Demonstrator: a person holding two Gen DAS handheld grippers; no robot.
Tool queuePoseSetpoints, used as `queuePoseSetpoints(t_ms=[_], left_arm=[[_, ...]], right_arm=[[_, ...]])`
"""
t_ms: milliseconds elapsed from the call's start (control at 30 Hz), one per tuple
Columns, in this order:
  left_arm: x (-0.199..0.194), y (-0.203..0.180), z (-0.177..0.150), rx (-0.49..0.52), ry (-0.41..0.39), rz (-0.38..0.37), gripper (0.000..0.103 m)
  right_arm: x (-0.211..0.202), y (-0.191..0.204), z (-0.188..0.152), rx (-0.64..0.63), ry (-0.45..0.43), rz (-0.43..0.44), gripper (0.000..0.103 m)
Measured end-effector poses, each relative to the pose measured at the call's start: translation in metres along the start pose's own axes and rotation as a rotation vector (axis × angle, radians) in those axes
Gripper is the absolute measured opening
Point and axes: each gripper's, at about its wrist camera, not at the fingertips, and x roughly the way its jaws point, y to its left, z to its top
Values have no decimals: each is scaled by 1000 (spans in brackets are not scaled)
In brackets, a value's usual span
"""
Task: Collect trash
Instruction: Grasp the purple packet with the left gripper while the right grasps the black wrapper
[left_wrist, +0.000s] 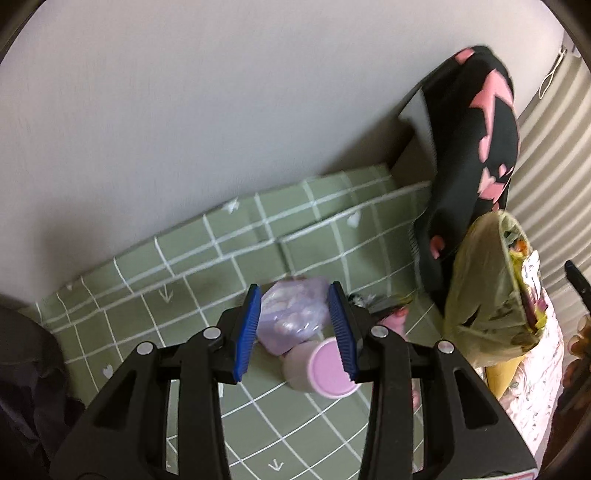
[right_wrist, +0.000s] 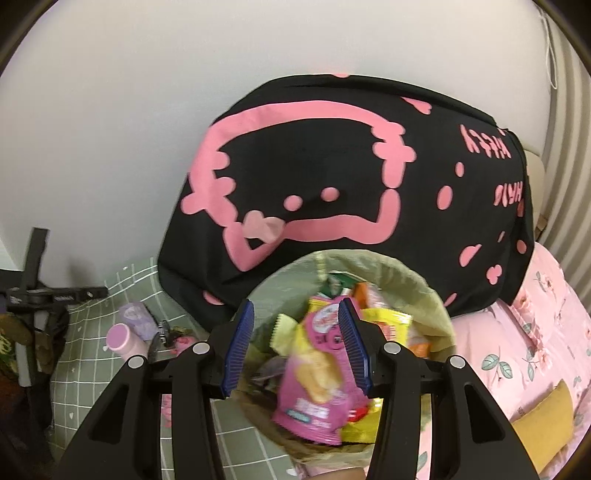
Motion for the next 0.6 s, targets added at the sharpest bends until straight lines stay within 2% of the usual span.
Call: queuePoseSetpoints(t_ms=[133, 233, 333, 433, 500, 533, 600], left_arm=[[20, 11, -11, 14, 36, 1, 36], [32, 18, -14, 7, 41, 12, 36], [42, 21, -15, 8, 41, -2, 34], [52, 18, -11, 28, 50, -15, 29], [60, 17, -9, 35, 72, -8, 20], [64, 16, -8, 38, 87, -5, 11], [65, 14, -7, 40, 91, -8, 7]], right_arm=[[3, 17, -1, -31, 12, 23, 45], [4, 32, -3, -77, 15, 13, 45], [9, 41, -6, -77, 47, 44, 45], [17, 54, -10, -86, 84, 80, 45], [24, 67, -12, -117, 102, 91, 45], [27, 73, -14, -131, 109, 96, 45], [34, 85, -16, -152, 123, 118, 45]])
